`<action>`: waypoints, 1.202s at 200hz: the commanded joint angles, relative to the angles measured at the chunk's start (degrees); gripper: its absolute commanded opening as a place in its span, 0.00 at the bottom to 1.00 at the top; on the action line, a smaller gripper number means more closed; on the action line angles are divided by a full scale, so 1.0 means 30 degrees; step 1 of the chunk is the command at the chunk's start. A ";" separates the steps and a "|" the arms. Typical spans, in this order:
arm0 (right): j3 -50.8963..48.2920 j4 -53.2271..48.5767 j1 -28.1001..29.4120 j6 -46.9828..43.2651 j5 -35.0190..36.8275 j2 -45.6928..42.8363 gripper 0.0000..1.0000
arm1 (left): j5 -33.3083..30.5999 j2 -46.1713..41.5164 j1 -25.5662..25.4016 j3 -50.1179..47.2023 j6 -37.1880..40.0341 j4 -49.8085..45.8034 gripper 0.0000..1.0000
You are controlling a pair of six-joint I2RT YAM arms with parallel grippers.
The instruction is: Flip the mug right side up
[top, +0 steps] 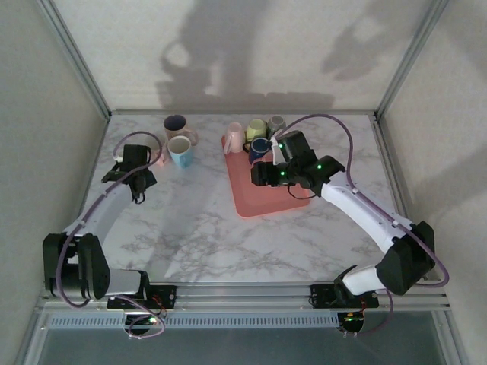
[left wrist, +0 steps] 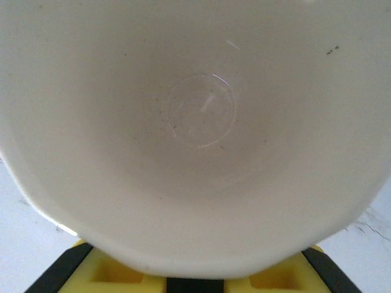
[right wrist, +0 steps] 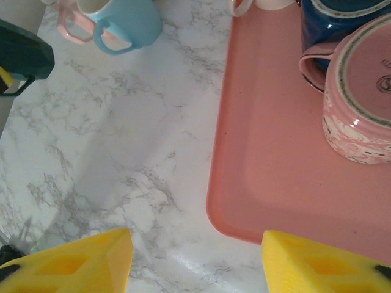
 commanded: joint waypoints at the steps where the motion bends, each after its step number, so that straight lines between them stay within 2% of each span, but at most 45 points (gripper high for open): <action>1: 0.0830 0.0429 -0.0112 -0.0408 -0.0758 0.0559 0.59 | -0.1530 0.0726 0.0142 0.0489 -0.0566 0.2117 0.00; 89: 0.1369 0.0143 -0.0132 -0.1506 -0.0970 0.0932 0.60 | -0.0135 0.4423 0.0574 0.2147 -0.0102 0.2323 0.00; 121: 0.1485 -0.0065 -0.0148 -0.1714 -0.0822 0.0878 0.60 | 0.0135 0.4424 0.0627 0.2005 -0.0131 0.2496 0.17; 176: 0.1603 -0.0303 -0.0164 -0.1917 -0.0644 0.0655 0.61 | 0.0085 0.4205 0.0694 0.1659 -0.0100 0.2375 0.29; 196: 0.1483 -0.0363 -0.0142 -0.1904 -0.0430 0.0472 0.61 | 0.0047 0.3886 0.0721 0.1562 0.0079 0.2269 0.37; 240: 0.1516 -0.0705 -0.0175 -0.2062 0.0152 0.0098 0.61 | -0.0669 0.2919 0.0721 0.1779 0.0302 0.1025 0.48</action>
